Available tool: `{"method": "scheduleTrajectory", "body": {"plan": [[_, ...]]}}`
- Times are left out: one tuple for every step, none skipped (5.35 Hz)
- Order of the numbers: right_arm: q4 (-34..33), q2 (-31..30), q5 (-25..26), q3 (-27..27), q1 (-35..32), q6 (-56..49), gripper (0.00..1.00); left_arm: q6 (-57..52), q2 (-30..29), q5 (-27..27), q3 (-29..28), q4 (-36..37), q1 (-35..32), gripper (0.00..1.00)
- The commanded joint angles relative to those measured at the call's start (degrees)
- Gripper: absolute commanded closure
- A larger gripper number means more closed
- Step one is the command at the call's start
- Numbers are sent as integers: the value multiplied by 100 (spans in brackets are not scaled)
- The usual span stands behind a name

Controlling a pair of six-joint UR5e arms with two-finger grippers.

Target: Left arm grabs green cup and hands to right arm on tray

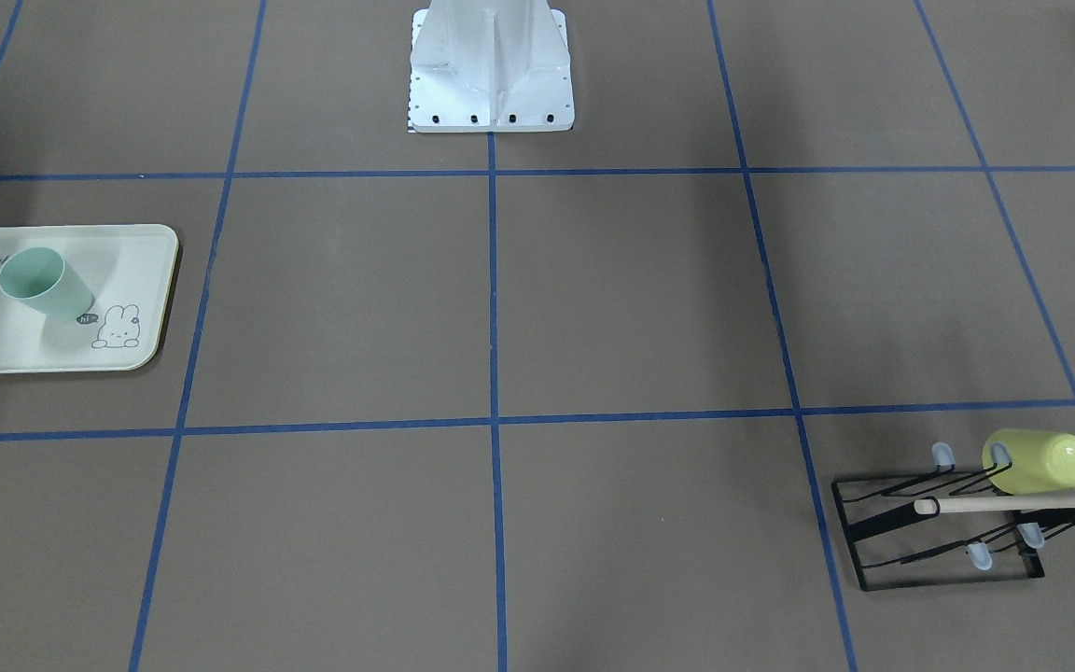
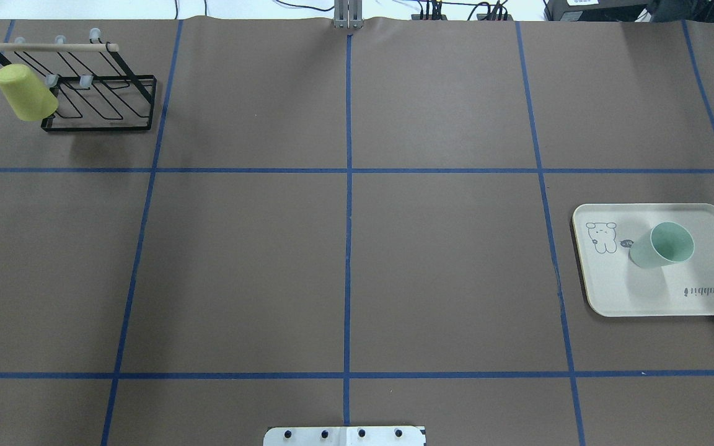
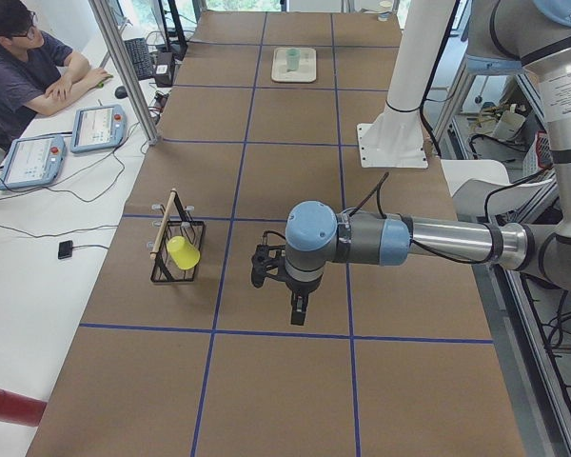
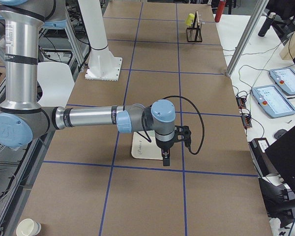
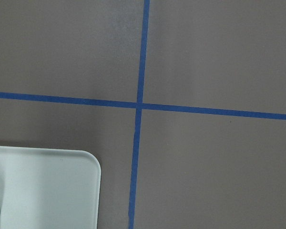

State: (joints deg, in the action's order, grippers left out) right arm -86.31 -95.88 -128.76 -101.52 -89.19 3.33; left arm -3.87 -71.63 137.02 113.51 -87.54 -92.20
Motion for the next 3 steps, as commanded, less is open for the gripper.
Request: {"method": "scheduleTrajectory", "body": {"plan": [[-9, 0, 0, 0, 16, 1, 0, 0, 0, -9, -4, 0, 1, 0], [-9, 0, 0, 9, 34, 1, 0, 0, 0, -9, -4, 0, 1, 0], [-17, 0, 9, 26, 51, 9, 0, 0, 0, -9, -13, 0, 1, 0]]}}
